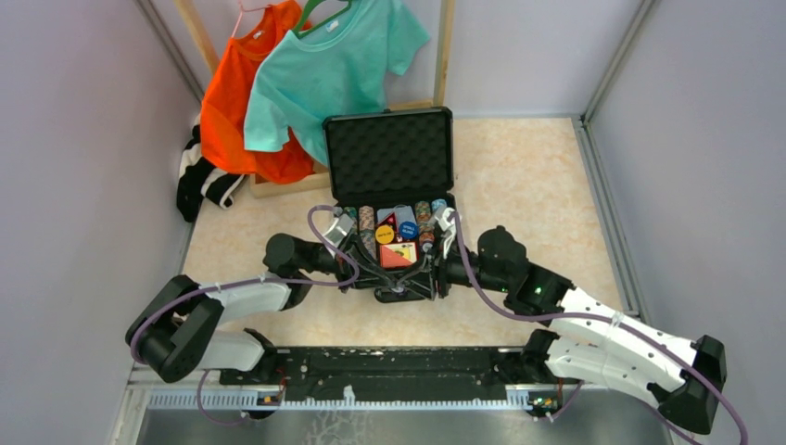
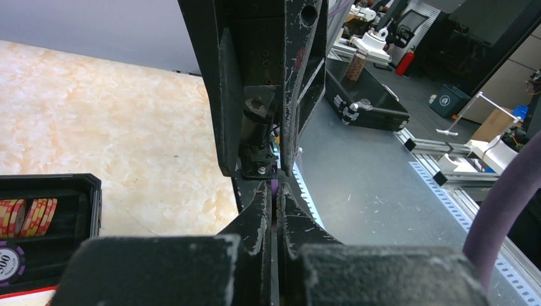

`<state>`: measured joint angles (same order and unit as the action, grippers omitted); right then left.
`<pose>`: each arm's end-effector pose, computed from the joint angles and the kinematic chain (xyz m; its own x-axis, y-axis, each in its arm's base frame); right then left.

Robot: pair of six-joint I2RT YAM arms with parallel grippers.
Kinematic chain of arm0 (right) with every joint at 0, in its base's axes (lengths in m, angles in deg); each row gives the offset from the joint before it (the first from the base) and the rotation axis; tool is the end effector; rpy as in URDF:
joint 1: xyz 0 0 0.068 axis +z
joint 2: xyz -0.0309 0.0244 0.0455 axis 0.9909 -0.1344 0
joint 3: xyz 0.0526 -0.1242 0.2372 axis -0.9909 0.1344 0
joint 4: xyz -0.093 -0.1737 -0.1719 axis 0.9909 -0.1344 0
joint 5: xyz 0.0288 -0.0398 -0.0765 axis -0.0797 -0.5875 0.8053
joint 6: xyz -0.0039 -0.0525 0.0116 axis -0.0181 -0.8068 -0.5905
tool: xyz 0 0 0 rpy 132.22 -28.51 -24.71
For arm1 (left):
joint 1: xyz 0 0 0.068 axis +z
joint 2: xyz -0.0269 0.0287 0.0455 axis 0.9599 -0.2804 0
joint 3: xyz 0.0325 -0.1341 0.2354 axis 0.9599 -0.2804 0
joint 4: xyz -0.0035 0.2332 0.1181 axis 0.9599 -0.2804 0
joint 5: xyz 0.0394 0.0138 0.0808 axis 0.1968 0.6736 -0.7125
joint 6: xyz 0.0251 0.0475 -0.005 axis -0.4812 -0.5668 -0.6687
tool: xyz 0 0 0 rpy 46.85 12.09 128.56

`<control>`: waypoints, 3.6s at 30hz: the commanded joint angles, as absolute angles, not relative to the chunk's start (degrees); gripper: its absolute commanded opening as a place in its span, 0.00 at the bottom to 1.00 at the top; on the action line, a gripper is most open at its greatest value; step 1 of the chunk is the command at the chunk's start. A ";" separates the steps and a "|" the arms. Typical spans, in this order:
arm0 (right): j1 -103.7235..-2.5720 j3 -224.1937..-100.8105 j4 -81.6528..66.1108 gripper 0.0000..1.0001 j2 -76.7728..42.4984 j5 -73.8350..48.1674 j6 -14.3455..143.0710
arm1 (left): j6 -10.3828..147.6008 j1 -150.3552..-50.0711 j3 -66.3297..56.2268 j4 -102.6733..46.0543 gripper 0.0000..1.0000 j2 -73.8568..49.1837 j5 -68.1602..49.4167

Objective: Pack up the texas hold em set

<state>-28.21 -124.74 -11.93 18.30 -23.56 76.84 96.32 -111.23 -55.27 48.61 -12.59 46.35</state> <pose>0.1033 0.1616 0.3053 -0.4336 -0.0639 -0.8988 -0.8537 0.3485 0.3870 0.1621 -0.1650 0.2458 -0.3148 -0.1085 -0.9429 0.9202 -0.2785 -0.2752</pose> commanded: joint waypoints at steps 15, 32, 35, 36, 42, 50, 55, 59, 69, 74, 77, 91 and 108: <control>-28.55 -123.08 -6.78 0.20 17.89 -25.45 77.67 | 97.37 -111.46 -53.67 53.01 0.04 -12.30 47.73; -31.37 -126.83 -18.21 0.00 18.06 -13.40 61.27 | 90.98 -106.22 -55.74 36.18 0.59 -5.68 40.26; -34.56 -126.96 -20.04 0.00 16.31 -13.81 55.42 | 85.69 -106.07 -55.54 26.90 0.59 -2.58 36.90; -36.11 -127.06 -20.25 0.00 15.29 -14.80 53.66 | 85.05 -106.06 -55.67 25.99 0.59 -1.94 36.49; -44.84 -130.71 -20.18 0.00 3.72 -22.32 42.31 | 84.98 -106.09 -56.25 26.55 0.59 -1.46 36.33; -48.73 -134.50 -15.57 0.00 -7.54 -26.81 36.12 | 83.50 -106.06 -58.41 26.38 0.59 -1.15 35.61; -49.46 -135.36 -14.82 0.00 -11.66 -27.86 34.44 | 82.56 -106.14 -58.75 25.67 0.59 -0.62 35.20; -49.75 -135.73 -15.05 0.00 -14.76 -28.50 33.29 | 82.03 -106.08 -59.08 25.50 0.60 -0.35 35.07; -50.33 -134.12 -14.25 0.00 -16.70 -24.97 30.43 | 81.13 -106.06 -58.83 25.05 0.60 -0.82 35.02; -50.37 -133.97 -13.56 0.00 -18.52 -24.84 30.15 | 81.03 -106.09 -59.03 24.90 0.60 -0.65 35.04; -50.37 -133.81 -13.17 0.00 -19.95 -24.16 29.89 | 81.00 -106.10 -59.19 24.91 0.60 -0.55 35.10; -50.46 -133.80 -11.37 0.04 -22.18 -20.75 30.00 | 81.11 -106.06 -59.29 24.91 0.60 -0.65 35.28; -50.46 -132.33 -5.94 0.28 -20.89 -17.52 31.95 | 81.93 -106.08 -59.48 25.99 0.60 -0.91 35.90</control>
